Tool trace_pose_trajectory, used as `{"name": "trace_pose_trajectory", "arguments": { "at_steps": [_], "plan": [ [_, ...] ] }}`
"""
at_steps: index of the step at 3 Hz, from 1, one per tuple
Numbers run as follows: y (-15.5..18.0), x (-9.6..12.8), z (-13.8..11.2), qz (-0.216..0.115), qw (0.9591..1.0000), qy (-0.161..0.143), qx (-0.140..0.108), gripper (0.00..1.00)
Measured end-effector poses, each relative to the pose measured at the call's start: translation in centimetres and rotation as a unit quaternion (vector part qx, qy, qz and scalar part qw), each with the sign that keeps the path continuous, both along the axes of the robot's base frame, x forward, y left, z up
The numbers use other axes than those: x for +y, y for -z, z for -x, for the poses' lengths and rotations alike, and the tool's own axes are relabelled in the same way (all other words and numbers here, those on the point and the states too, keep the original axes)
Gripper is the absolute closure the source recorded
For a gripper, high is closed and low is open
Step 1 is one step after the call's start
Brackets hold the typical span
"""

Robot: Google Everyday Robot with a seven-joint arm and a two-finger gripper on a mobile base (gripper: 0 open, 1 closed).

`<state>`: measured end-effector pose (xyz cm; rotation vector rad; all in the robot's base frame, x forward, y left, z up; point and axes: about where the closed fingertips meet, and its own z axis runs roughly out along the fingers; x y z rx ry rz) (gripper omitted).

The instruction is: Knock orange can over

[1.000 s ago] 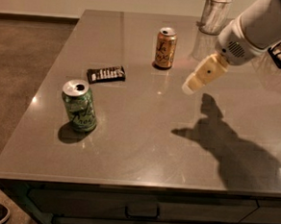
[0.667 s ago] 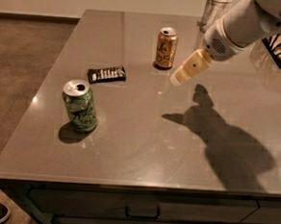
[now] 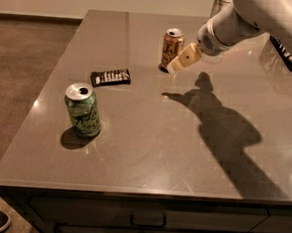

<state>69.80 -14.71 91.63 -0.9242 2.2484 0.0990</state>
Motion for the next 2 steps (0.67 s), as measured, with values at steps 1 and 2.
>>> {"name": "trace_pose_trajectory", "arguments": {
  "at_steps": [1, 2],
  "plan": [
    [0.5, 1.6, -4.0, -0.026, 0.9995, 0.015, -0.012, 0.00],
    [0.3, 3.2, -6.4, -0.047, 0.9986, 0.016, -0.016, 0.02]
  ]
}}
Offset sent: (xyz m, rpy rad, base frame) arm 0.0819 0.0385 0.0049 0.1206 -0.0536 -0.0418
